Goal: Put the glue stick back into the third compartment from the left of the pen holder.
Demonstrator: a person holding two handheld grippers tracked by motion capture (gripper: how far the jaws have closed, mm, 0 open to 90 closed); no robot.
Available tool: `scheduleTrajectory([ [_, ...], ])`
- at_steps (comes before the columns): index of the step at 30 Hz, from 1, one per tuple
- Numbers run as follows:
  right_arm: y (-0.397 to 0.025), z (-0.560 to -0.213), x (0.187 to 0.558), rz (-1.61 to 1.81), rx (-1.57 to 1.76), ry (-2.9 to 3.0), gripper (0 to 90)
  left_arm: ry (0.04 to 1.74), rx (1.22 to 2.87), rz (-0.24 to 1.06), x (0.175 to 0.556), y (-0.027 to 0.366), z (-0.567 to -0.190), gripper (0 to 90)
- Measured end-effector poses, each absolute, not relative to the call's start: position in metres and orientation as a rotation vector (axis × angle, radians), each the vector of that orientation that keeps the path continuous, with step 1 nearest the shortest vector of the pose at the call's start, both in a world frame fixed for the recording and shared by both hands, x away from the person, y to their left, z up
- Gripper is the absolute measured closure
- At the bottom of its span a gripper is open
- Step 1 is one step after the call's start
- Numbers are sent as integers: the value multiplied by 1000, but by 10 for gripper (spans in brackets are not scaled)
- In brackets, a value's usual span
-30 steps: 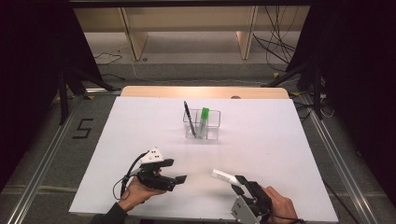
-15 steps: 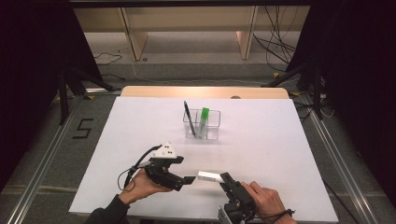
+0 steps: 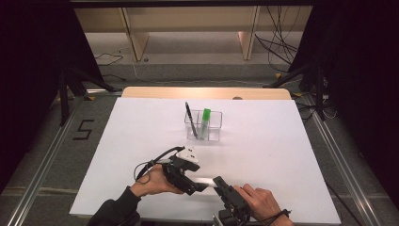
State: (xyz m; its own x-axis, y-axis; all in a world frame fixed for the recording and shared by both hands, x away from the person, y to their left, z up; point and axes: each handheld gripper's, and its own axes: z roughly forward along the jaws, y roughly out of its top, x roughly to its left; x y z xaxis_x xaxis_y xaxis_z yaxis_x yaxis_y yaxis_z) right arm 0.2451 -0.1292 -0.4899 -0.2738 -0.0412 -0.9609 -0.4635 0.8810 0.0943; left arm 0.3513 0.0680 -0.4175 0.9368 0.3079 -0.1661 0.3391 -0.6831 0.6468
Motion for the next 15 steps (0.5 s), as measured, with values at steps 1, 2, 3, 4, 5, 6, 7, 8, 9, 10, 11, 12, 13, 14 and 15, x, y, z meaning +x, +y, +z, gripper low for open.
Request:
scheduleTrajectory([
  [1,-129,-490,245,424,-381,1815,656,451,2379,-69,352,67,-418,296],
  [2,-128,-491,245,429,-390,1812,656,442,2391,-75,352,65,-418,310],
  [3,-128,-491,245,424,-395,1815,656,430,2400,-84,353,64,-418,322],
  [4,-128,-491,244,420,-398,1818,656,426,2403,-92,353,63,-419,337],
  [5,-127,-492,244,418,-395,1824,656,420,2404,-97,353,61,-419,351],
  [6,-127,-492,244,422,-408,1817,655,414,2411,-107,354,60,-419,365],
  [7,-127,-492,243,431,-406,1818,655,401,2419,-117,354,59,-419,379],
  [8,-126,-492,243,433,-405,1818,656,395,2422,-139,354,58,-419,390],
  [9,-126,-492,242,430,-414,1816,655,382,2431,-154,355,57,-419,405],
  [10,-126,-492,242,432,-412,1820,655,375,2436,-156,355,56,-419,420],
  [11,-126,-492,242,431,-420,1819,656,373,2439,-160,355,56,-419,437],
  [12,-126,-492,241,432,-417,1821,655,370,2442,-170,356,55,-419,451],
  [13,-126,-492,241,432,-423,1818,655,361,2450,-177,356,55,-419,465],
  [14,-126,-492,241,432,-426,1817,655,361,2456,-185,357,54,-420,479],
  [15,-126,-493,241,434,-421,1822,655,352,2466,-187,357,54,-421,487],
])
